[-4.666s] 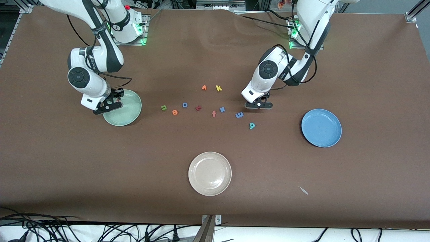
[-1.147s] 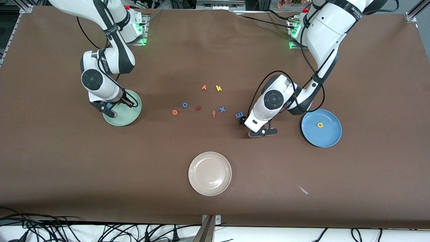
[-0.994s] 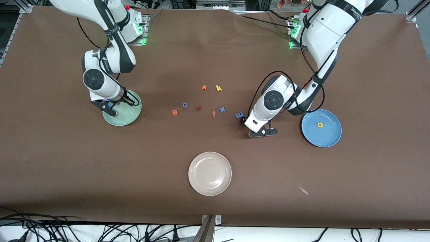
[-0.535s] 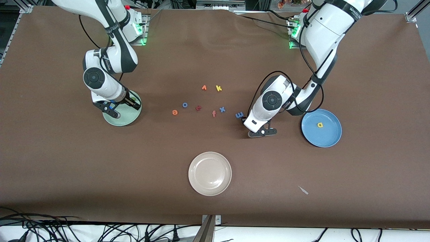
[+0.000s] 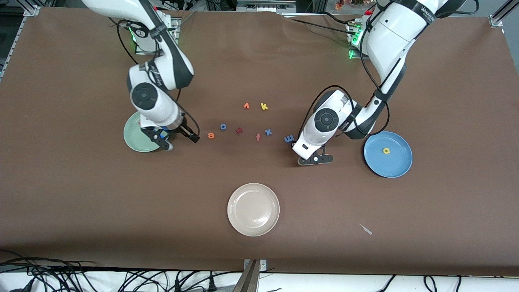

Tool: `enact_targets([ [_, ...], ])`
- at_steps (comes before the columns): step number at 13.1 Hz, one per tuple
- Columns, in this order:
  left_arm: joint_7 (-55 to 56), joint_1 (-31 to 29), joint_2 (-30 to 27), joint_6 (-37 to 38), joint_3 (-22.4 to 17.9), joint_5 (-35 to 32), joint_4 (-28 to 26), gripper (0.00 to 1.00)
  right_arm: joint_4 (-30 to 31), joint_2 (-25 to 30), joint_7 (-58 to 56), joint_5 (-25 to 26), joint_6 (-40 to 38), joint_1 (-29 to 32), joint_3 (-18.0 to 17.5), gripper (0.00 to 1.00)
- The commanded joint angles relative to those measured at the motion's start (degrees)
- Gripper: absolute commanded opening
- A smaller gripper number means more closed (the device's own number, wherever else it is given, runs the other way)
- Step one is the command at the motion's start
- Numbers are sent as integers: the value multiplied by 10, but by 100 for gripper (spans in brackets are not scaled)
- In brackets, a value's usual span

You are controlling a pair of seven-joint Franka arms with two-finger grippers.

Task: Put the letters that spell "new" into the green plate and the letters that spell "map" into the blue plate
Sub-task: 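Drop the green c on the green plate while the left gripper lifts teal b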

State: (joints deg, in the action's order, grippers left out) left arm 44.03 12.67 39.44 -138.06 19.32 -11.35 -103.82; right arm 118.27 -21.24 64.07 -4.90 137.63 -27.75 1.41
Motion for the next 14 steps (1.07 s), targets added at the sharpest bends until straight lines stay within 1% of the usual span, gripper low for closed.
enact_targets([
  [1,11,8,7,14,-11,-24,7,18,-16,-45,102,-7,54,-33,2,99],
  [3,11,8,7,38,-10,-24,22,16,-16,-67,139,-6,76,-62,2,99],
  [5,5,6,6,57,-10,-24,31,15,-13,-86,146,-5,98,-68,3,93],
  [6,3,3,5,75,-10,-25,41,14,-13,-88,147,-5,101,-68,3,85],
  [7,-11,0,5,109,-10,-25,58,13,-13,-88,147,-5,101,-68,3,76],
  [8,-43,-5,5,154,-11,-24,80,13,-13,-88,147,-5,102,-68,3,69],
  [9,-77,-21,4,199,-10,-24,99,13,-13,-90,147,-5,102,-67,5,65],
  [11,-162,-54,-5,243,-9,-23,109,13,-13,-93,147,-5,103,-68,5,58],
  [13,-261,-95,-14,277,-9,-23,109,13,-13,-93,147,-5,102,-68,5,41],
  [14,-311,-118,-18,292,-9,-23,109,13,-13,-93,147,-5,100,-67,4,39],
])
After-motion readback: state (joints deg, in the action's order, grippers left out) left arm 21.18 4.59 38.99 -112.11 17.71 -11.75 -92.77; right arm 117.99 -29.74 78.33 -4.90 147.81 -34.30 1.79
